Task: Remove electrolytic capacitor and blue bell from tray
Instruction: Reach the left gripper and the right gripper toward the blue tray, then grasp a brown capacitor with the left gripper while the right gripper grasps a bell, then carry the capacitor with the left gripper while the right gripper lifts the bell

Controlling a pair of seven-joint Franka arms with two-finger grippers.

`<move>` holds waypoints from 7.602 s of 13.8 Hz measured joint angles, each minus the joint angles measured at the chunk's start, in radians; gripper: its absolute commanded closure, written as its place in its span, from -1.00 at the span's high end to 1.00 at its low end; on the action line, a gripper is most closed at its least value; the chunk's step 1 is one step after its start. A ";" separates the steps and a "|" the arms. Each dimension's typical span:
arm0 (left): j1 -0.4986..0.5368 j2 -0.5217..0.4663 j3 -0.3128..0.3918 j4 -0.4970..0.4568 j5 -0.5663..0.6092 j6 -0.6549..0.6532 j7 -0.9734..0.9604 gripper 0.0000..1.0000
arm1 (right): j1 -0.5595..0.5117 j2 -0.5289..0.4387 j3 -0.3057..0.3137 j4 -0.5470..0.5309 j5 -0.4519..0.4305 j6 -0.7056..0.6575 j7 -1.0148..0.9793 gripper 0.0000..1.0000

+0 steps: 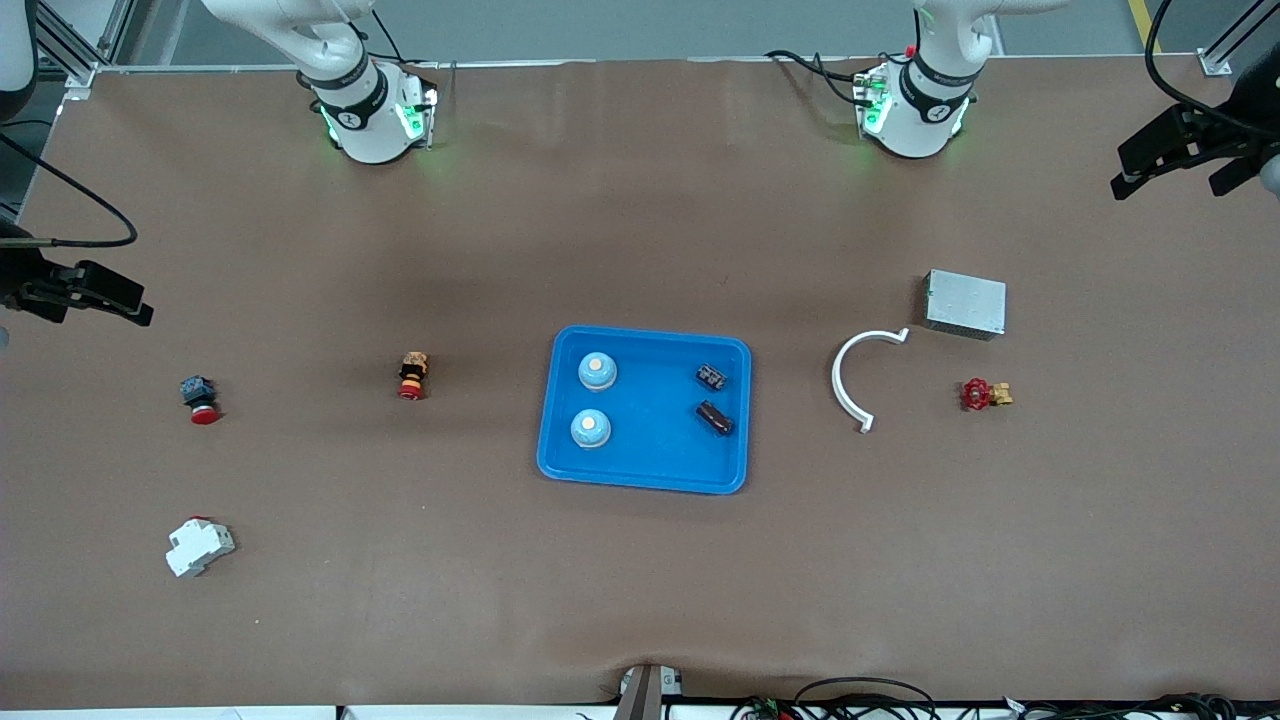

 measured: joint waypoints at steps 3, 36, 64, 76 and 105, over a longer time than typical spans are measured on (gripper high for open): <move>0.000 0.000 -0.007 0.000 0.000 -0.006 0.000 1.00 | 0.000 0.000 0.000 0.000 0.000 0.002 0.000 1.00; -0.221 0.552 -0.234 -0.037 0.004 0.595 -1.312 1.00 | 0.432 0.217 0.004 -0.021 0.134 0.215 0.519 1.00; -0.363 0.854 -0.219 -0.139 0.264 1.063 -1.699 0.09 | 0.699 0.565 0.004 -0.087 0.120 0.610 0.644 1.00; -0.355 0.825 -0.219 -0.053 0.288 0.981 -1.643 -1.00 | 0.739 0.635 0.010 -0.087 0.120 0.675 0.644 1.00; 0.193 0.566 -0.382 -0.348 0.328 0.754 -1.153 1.00 | 0.667 0.495 0.000 -0.015 0.121 0.375 0.445 -0.74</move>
